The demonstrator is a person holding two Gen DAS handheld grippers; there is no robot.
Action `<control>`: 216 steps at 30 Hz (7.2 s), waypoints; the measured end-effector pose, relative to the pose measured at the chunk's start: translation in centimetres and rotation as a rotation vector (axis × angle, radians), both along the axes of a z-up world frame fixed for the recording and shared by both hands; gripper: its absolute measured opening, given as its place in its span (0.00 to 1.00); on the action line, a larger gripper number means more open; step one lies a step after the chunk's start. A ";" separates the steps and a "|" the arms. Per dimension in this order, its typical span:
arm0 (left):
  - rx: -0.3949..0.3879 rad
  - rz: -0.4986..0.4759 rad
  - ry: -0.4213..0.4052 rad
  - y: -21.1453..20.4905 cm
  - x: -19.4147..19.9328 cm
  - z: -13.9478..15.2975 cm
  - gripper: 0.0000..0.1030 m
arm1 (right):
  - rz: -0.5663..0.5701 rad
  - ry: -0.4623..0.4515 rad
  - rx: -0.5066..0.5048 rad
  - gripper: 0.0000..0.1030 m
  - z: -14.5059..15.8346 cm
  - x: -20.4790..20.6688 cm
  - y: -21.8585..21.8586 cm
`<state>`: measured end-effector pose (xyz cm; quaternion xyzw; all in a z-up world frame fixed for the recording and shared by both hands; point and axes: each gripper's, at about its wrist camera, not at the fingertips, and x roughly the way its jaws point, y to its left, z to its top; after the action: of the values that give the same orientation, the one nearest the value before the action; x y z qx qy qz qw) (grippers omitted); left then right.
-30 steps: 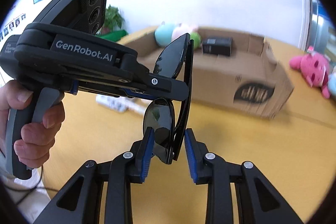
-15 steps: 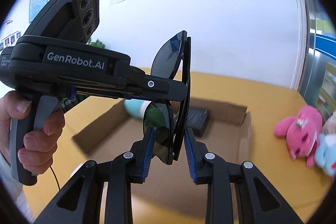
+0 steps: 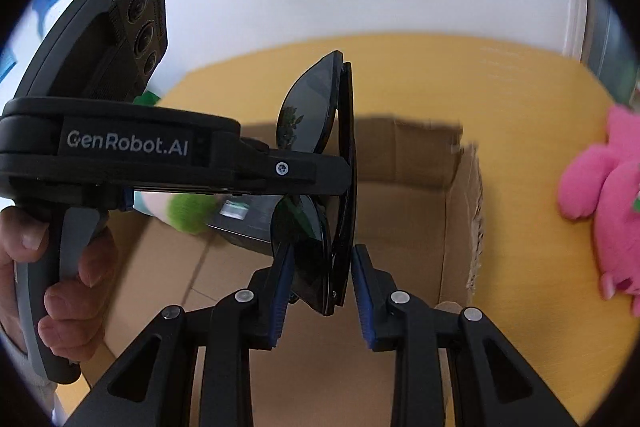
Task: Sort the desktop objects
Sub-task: 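Carry the sunglasses into the cardboard box beside the black box and release, then move the grippers back toward the clear phone case on the table, then grasp the clear phone case by its white rim and lift it, then carry the phone case into the cardboard box beside the plush and release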
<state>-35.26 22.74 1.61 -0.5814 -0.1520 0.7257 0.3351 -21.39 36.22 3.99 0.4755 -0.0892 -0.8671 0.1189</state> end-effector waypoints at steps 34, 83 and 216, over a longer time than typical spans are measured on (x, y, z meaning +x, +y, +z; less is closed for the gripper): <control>-0.235 0.264 0.544 -17.8 19.8 11.5 0.78 | -0.144 0.157 0.139 0.73 3.2 8.0 -1.4; -0.245 0.191 0.229 -27.7 32.3 -5.1 0.43 | 0.310 -0.062 -0.326 0.79 -8.1 17.1 -15.2; -0.355 0.290 0.387 -26.8 12.9 9.1 0.02 | 0.186 0.158 0.028 0.12 1.9 0.2 -13.6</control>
<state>-22.38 -4.09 10.71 -0.4542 -0.0375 0.8785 0.1435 -21.16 22.58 5.87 0.4137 -0.0232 -0.8881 0.1988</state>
